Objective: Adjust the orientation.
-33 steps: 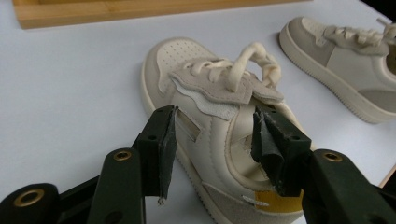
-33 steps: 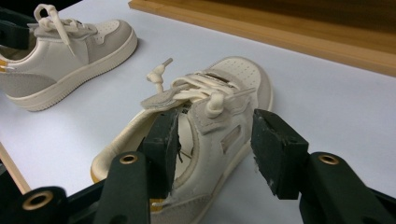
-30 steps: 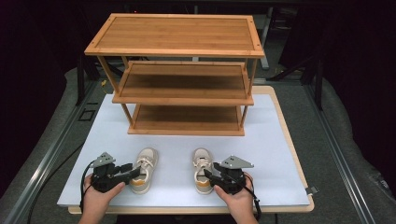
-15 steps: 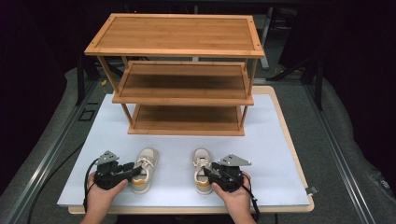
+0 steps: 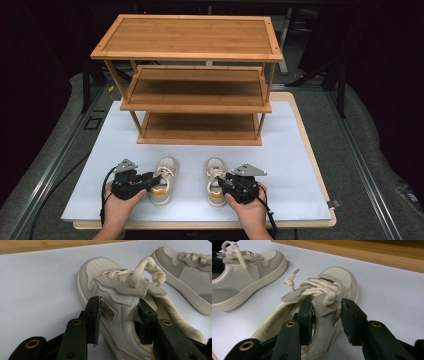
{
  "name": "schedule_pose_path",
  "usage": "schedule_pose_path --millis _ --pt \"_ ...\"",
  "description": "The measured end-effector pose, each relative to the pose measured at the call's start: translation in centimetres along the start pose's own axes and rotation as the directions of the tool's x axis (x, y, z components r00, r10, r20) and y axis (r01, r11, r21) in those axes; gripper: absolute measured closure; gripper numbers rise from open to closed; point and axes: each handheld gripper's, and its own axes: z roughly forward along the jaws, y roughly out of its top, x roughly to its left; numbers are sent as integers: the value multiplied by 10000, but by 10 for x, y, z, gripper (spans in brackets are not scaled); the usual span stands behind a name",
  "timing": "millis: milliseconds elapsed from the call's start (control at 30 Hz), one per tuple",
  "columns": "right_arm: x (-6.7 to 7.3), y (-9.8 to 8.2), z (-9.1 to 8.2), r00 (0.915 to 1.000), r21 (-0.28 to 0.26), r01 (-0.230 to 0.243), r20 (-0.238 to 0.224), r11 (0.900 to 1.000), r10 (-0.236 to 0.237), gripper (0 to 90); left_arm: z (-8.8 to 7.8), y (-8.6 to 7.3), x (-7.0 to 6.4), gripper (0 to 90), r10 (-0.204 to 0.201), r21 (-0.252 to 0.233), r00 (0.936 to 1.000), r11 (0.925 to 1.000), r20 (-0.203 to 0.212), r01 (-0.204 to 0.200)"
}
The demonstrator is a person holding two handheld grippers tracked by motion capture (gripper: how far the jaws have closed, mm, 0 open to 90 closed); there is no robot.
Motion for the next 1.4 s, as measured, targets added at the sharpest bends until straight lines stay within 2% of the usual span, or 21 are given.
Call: schedule_pose_path --millis 100,233,567,700,800,900,1000,1133,1267,1400 --pt "2 1 2 9999 1 -79 75 10000 79 626 8 4 -7 601 -8 -23 10000 10000 72 8" --pt "6 3 7 9999 -60 77 150 10000 -76 627 21 10 -19 601 69 21 9998 10000 178 -69" --pt "8 8 20 10000 -226 -37 -9 9997 37 627 43 18 -42 598 125 34 9997 9999 213 -126" --pt "10 9 22 10000 -263 23 89 9997 -21 626 44 20 -44 600 240 140 9994 9996 266 -244" --pt "11 9 23 9998 -340 -144 106 9993 148 625 44 20 -45 599 50 134 9995 9999 297 -54" --pt "16 7 23 9988 -432 -238 422 9988 256 615 43 19 -48 597 136 199 9997 9997 215 -140" --pt "20 6 23 9991 -528 -326 236 9981 339 590 42 18 -46 588 -35 160 9992 9999 395 29" --pt "17 4 20 9955 -488 -904 -312 9947 889 590 44 18 -48 580 -105 81 9988 9999 488 102" --pt "20 2 19 9977 -558 -674 -58 9962 672 594 45 18 -46 579 -163 61 9981 9999 602 159" --pt "18 3 19 9973 -490 -719 -210 9962 710 594 47 19 -46 579 -190 -24 9978 9998 630 192"
